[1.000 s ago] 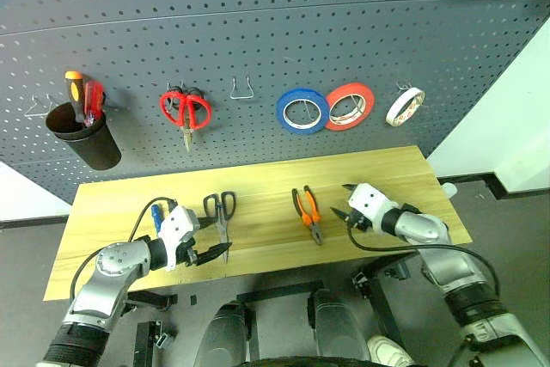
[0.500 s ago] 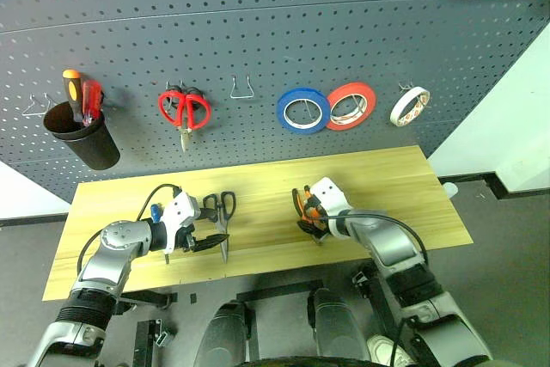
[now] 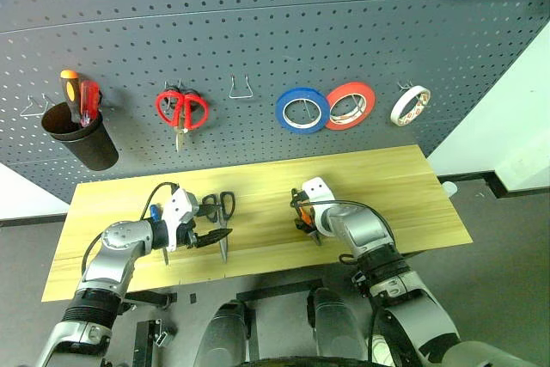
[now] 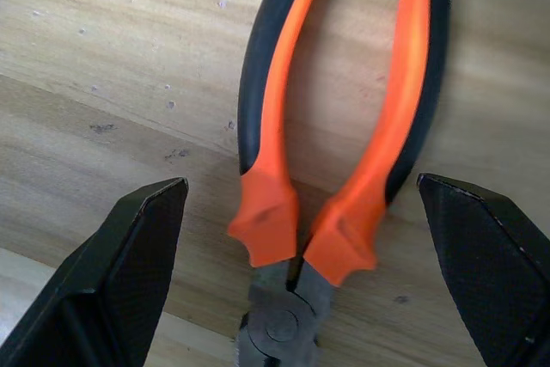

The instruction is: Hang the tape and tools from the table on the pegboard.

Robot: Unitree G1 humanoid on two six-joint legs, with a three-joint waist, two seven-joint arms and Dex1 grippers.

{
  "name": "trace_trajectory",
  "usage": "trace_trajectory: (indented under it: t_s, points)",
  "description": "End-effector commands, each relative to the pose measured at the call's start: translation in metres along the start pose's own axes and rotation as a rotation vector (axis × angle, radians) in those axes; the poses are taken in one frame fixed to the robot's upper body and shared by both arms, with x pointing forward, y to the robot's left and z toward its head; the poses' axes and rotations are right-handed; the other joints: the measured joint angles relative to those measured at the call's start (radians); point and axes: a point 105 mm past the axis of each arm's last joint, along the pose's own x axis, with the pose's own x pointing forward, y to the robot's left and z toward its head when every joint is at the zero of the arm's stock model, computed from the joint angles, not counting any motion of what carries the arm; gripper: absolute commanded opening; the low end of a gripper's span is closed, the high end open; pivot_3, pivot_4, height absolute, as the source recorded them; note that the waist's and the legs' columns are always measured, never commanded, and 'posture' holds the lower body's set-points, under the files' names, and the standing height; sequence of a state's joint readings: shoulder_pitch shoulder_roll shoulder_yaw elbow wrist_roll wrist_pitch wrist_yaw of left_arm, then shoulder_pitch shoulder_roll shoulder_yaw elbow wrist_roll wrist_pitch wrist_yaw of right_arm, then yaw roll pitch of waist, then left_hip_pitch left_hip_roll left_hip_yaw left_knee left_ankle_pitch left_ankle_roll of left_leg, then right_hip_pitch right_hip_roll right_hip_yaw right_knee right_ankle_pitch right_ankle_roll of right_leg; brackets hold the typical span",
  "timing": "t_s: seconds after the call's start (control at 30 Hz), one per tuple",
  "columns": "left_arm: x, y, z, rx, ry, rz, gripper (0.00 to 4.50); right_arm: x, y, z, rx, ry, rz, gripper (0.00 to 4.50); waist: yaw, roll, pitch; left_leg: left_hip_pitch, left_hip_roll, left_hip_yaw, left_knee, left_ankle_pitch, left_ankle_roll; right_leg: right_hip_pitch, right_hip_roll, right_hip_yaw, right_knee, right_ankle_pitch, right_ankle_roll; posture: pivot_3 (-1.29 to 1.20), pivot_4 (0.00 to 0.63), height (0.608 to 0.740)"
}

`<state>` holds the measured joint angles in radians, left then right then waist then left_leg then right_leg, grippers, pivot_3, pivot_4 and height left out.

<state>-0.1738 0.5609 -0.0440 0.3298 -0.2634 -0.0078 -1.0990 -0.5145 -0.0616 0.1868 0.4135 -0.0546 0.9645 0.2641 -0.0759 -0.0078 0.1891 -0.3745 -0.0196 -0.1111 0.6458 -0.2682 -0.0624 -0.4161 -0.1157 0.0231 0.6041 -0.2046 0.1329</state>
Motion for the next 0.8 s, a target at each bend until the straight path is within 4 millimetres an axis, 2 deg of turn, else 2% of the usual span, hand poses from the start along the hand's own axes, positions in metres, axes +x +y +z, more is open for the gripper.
trace_trajectory:
  t_s: [0.03,0.17,0.27,0.4,0.63,0.7,0.8]
  points:
    - [-0.002,0.000,0.010,0.016,-0.043,0.006,3.58,0.003,-0.001,0.006,0.035,0.003,-0.027,4.46,-0.003,0.000,0.000,0.000,0.000,0.000,0.000,0.000,0.000,0.000,0.000,0.000,0.000,0.000,0.000,-0.11,0.149,0.733]
    - [-0.001,-0.004,0.014,0.018,-0.065,-0.026,3.58,0.007,-0.002,0.005,0.070,0.023,-0.035,4.46,-0.006,0.000,0.000,0.000,0.000,0.000,0.000,0.000,0.000,0.000,0.000,0.000,0.001,0.000,0.000,-0.11,0.149,0.733]
    - [-0.001,-0.008,0.011,0.033,-0.036,-0.057,3.58,0.009,-0.002,0.001,0.089,0.045,-0.045,3.87,-0.010,0.000,0.000,0.001,0.000,0.000,0.000,0.000,0.000,0.000,0.000,0.000,0.001,0.000,0.000,-0.11,0.149,0.733]
    - [-0.003,-0.009,0.008,0.054,-0.007,-0.073,3.58,0.010,-0.003,-0.003,0.105,0.070,-0.055,2.62,-0.024,0.000,0.000,0.001,0.000,0.000,0.000,0.000,0.000,0.000,0.000,0.000,0.001,0.000,0.000,-0.12,0.149,0.733]
    - [-0.003,-0.006,0.010,0.070,-0.007,-0.066,3.58,0.008,-0.002,-0.004,0.113,0.078,-0.035,2.58,-0.026,0.000,0.000,0.001,0.000,0.000,0.000,0.000,0.000,0.000,0.000,0.000,0.001,-0.001,0.001,-0.12,0.149,0.733]
    - [-0.004,-0.005,0.011,0.078,-0.010,-0.061,3.58,0.002,0.000,0.006,0.045,0.018,0.006,2.58,-0.026,0.000,0.000,0.001,0.000,-0.001,0.000,0.000,0.000,0.000,0.000,0.000,0.001,-0.001,0.001,-0.12,0.149,0.733]
    - [-0.013,0.001,0.021,0.154,-0.068,0.005,3.58,-0.028,0.000,0.037,-0.211,-0.206,0.063,2.58,-0.025,0.001,0.000,-0.001,0.000,-0.001,0.000,0.000,0.000,-0.001,0.000,0.000,0.001,-0.001,0.002,-0.12,0.144,0.733]
